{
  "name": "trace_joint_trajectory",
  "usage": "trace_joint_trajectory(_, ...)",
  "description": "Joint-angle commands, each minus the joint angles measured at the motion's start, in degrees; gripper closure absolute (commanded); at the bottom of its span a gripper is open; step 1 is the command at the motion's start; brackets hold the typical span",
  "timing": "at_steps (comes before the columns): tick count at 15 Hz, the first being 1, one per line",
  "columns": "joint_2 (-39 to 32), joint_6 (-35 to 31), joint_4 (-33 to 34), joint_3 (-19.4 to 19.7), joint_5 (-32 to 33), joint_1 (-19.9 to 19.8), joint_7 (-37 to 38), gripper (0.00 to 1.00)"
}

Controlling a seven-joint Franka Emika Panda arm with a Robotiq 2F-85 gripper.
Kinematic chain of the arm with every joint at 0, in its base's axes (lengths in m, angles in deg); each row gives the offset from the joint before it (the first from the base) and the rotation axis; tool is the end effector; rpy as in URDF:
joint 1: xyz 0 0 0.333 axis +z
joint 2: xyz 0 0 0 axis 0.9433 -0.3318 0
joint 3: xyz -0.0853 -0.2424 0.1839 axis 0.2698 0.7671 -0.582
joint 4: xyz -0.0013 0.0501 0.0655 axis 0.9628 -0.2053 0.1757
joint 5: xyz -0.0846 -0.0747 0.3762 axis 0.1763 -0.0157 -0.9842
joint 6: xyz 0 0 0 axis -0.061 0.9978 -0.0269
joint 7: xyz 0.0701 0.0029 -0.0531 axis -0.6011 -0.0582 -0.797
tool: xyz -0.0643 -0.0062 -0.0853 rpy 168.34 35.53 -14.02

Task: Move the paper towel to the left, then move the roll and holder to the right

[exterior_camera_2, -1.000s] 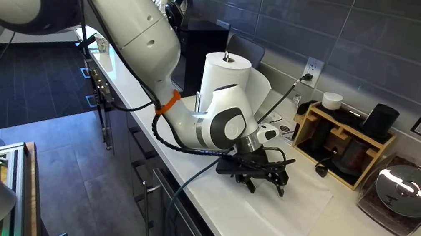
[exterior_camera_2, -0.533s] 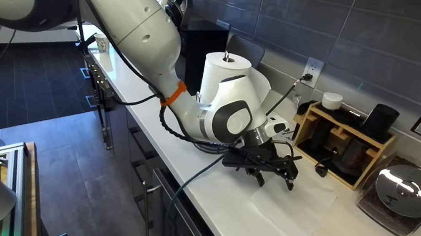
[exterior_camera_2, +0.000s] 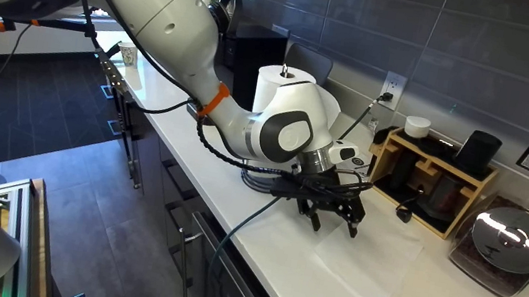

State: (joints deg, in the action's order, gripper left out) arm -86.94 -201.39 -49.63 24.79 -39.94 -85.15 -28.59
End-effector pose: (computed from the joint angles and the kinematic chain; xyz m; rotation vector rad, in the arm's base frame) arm 0.6267 -0.2785 0.2735 2.5560 0.4611 0.1752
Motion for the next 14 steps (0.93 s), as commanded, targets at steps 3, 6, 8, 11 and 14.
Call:
trace_joint_trajectory(3, 0.2, 1.0, -2.0, -0.5, -1.9, 0.9, -1.8, 0.00)
trace_joint_trajectory(6, -1.3, 0.9, -1.3, -0.3, -1.6, 1.4, -1.4, 0.00)
trace_joint_trajectory(8, -2.3, 0.3, -0.8, 0.3, -1.0, 2.0, -0.5, 0.00)
trace_joint_trajectory(11, -4.0, -2.6, 0.8, 1.3, -0.6, 2.2, 0.9, 0.00)
trace_joint_trajectory(14, -5.5, -3.8, 2.8, 2.3, -0.7, 2.4, 1.7, 0.00)
